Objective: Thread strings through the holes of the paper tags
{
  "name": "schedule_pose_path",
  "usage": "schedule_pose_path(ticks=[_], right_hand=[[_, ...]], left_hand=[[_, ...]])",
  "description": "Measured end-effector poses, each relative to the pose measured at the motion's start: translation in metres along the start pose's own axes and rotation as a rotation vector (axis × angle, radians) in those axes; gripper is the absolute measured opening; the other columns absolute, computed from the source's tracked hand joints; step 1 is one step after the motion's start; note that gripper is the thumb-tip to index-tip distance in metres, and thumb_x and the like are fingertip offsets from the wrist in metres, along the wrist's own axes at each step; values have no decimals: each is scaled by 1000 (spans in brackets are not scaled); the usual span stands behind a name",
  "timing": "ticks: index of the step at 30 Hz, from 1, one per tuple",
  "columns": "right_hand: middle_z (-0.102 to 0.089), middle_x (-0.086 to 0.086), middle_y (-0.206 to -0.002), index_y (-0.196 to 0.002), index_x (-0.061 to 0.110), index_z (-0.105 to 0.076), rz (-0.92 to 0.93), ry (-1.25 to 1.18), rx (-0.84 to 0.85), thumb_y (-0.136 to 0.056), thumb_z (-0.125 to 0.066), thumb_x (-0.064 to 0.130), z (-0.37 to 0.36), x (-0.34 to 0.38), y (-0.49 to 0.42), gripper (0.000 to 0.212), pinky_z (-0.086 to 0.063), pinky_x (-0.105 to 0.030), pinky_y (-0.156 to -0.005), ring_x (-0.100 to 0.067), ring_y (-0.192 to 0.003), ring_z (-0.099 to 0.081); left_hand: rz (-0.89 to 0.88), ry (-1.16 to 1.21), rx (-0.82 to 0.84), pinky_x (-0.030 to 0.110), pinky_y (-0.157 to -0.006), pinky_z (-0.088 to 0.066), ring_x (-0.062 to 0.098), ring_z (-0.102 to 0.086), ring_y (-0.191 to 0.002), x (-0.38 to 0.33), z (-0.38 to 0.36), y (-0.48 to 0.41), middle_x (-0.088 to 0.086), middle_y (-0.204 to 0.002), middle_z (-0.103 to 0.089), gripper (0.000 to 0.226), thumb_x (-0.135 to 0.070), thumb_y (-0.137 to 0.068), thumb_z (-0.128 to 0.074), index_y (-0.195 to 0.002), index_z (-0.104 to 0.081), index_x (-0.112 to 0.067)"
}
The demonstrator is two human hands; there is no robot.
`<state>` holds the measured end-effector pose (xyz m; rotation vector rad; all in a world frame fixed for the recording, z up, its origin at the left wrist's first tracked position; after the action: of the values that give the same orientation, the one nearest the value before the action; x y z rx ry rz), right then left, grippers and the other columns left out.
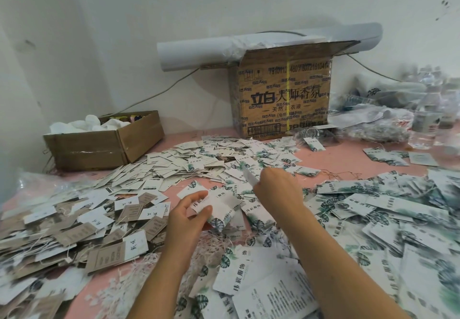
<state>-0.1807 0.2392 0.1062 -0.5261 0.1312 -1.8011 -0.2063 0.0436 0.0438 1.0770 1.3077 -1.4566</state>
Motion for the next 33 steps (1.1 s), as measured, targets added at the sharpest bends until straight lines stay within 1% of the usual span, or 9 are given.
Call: schedule_pose_path(ticks=[6, 12, 16, 20, 23, 26, 28, 30, 33], right_hand=[[-42, 4, -60, -75, 10, -49, 376, -11, 92, -97, -39, 16, 15, 76, 23, 25, -35, -17, -48, -8, -51, -38], [-29, 2, -58, -74, 12, -39, 570, 57, 75, -93, -45, 18, 13, 106, 44, 22, -32, -31, -61, -23, -64, -41], [-27, 2, -58, -77, 12, -43, 621, 39, 75, -91, -46, 18, 14, 112, 50, 16, -28, -31, -59, -23, -63, -39], [-33, 2, -59, -76, 14, -44, 632, 30, 64, -90, -49, 18, 9, 113, 52, 15, -30, -32, -59, -25, -67, -44], [-54, -2, -75, -90, 8, -63, 590, -49, 131, -89, -55, 34, 4, 108, 50, 27, -35, -29, -61, -23, -77, -55], [-60, 2, -74, -94, 13, -68, 473, -348, 299, -91, -57, 29, 2, 97, 42, 20, -47, -28, -63, -12, -68, -58], [-60, 5, -64, -91, 13, -67, 375, -565, 375, -93, -53, 16, 5, 87, 36, 14, -44, -19, -50, 2, -46, -51], [-61, 6, -61, -84, 17, -64, 313, -704, 397, -93, -49, 6, 9, 78, 31, 20, -35, -13, -40, 1, -37, -41], [-58, 6, -59, -76, 20, -61, 252, -810, 391, -93, -47, 1, 13, 70, 26, 30, -35, -12, -41, -2, -41, -41]], left_hand=[[10, 138, 4, 21, -57, -54, 9, -67, -64, -14, -5, 5, -10, -81, -73, 38, -56, -78, -47, -93, -69, -29], [51, 260, -97, 51, -89, -47, 29, -62, -91, -22, 7, 9, 7, -88, -71, 41, -54, -65, -62, -86, -72, -20], [39, 277, -124, 51, -96, -47, 33, -61, -103, -27, 10, 9, 12, -103, -68, 45, -47, -63, -68, -96, -68, -16], [36, 237, -156, 41, -83, -52, 24, -62, -92, -20, 14, 2, 5, -95, -68, 5, -25, -81, -70, -84, -66, -26], [29, 176, -188, 34, -66, -44, 22, -51, -68, -14, 18, -2, -1, -66, -59, 26, -7, -87, -61, -66, -64, -23], [23, 145, -204, 37, -74, -49, 25, -57, -78, -16, 18, -1, 5, -87, -62, 16, -8, -88, -61, -97, -60, -21], [6, 141, -175, 35, -72, -51, 23, -61, -91, -18, 14, 0, 10, -110, -61, 45, -7, -87, -62, -119, -45, -35], [-39, 105, -133, 39, -79, -51, 26, -58, -107, -26, 10, 3, 17, -126, -52, 56, -7, -88, -62, -118, -39, -48], [-85, 35, -40, 29, -67, -49, 12, -62, -82, -33, 1, 5, 7, -105, -65, 46, -5, -90, -56, -93, -63, -51]])
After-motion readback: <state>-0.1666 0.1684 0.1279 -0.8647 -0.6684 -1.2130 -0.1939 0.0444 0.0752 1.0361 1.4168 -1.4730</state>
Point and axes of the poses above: each hand's wrist, its own y-axis away from the middle knuckle, its own z-axis out of the back of the hand, x = y × z, the point moved 8 cm from there along -y, towards the middle knuckle
